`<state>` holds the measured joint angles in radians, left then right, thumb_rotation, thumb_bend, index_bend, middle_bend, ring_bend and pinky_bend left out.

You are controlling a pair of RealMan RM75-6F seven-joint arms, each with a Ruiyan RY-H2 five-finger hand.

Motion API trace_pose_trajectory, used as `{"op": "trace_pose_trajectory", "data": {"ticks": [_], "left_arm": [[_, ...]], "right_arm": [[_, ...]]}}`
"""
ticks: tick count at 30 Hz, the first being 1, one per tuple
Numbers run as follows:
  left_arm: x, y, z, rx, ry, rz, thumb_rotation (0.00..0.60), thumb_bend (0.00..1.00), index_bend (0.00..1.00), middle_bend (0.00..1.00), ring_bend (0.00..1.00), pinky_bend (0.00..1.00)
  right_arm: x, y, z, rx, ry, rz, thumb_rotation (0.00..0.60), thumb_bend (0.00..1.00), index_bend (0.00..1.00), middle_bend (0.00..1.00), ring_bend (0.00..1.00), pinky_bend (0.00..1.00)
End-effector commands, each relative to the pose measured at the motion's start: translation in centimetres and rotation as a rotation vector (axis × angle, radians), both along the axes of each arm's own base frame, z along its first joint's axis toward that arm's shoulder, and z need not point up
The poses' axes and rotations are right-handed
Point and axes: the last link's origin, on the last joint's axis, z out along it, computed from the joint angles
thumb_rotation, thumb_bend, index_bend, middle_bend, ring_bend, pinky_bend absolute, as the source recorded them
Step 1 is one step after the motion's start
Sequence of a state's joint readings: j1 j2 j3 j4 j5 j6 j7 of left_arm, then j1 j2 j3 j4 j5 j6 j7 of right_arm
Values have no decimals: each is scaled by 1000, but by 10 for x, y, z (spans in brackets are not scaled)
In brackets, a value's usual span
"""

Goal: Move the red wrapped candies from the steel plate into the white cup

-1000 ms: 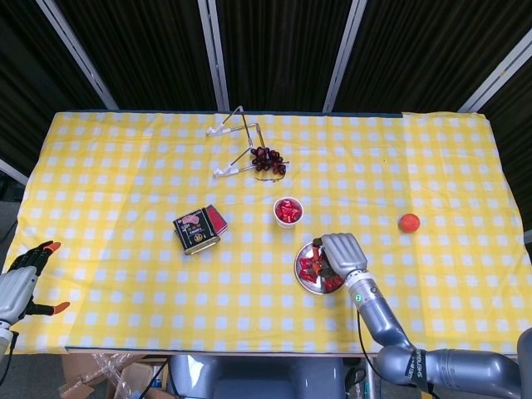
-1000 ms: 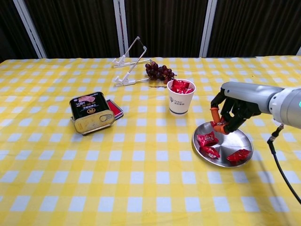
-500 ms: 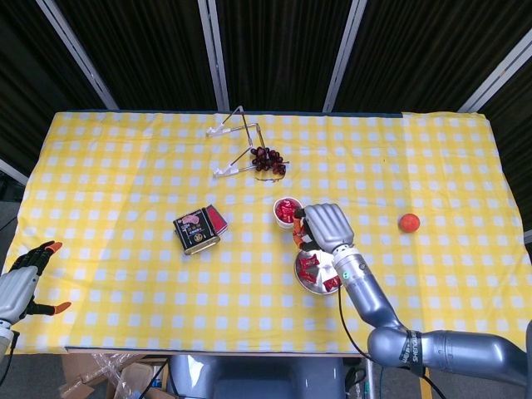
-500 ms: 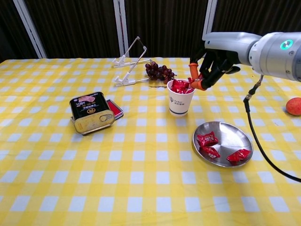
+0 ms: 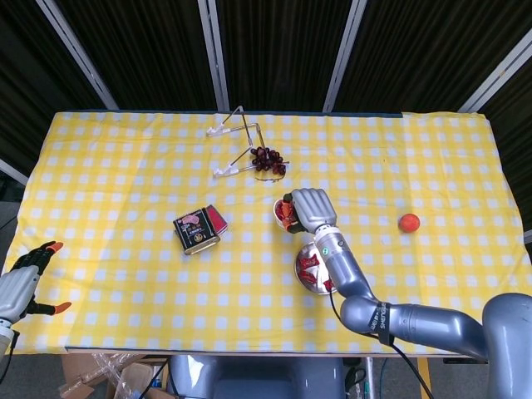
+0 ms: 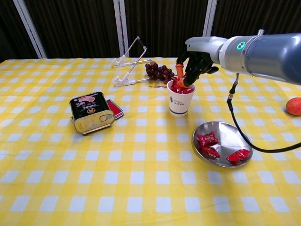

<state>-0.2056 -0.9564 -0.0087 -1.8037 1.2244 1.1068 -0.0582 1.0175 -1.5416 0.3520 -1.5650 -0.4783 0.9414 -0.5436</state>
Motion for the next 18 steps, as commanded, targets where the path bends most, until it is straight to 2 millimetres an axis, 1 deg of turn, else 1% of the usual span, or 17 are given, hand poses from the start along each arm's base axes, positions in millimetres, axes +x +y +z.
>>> {"op": "trace_pose_trajectory", "data": {"ticks": [1, 6, 8, 13, 18], "left_arm": [[0, 0, 0, -2, -3, 3, 600, 93, 0, 0, 0, 0], [-1, 0, 1, -7, -4, 10, 600, 93, 0, 0, 0, 0], [-1, 0, 1, -8, -5, 13, 600, 93, 0, 0, 0, 0], [-2, -1, 2, -8, -8, 20, 600, 93, 0, 0, 0, 0], [-2, -1, 2, -5, -9, 23, 600, 93, 0, 0, 0, 0]], "right_arm": [[5, -5, -8, 10, -10, -3, 600, 513, 655, 806, 960, 931], [1, -13, -15, 11, -2, -23, 600, 513, 655, 806, 960, 931], [-3, -16, -17, 11, 5, -35, 600, 513, 639, 806, 960, 931], [-10, -17, -20, 16, 15, -54, 600, 505, 490, 806, 960, 932], [-8, -14, -16, 4, 10, -39, 600, 451, 420, 806, 960, 931]]}}
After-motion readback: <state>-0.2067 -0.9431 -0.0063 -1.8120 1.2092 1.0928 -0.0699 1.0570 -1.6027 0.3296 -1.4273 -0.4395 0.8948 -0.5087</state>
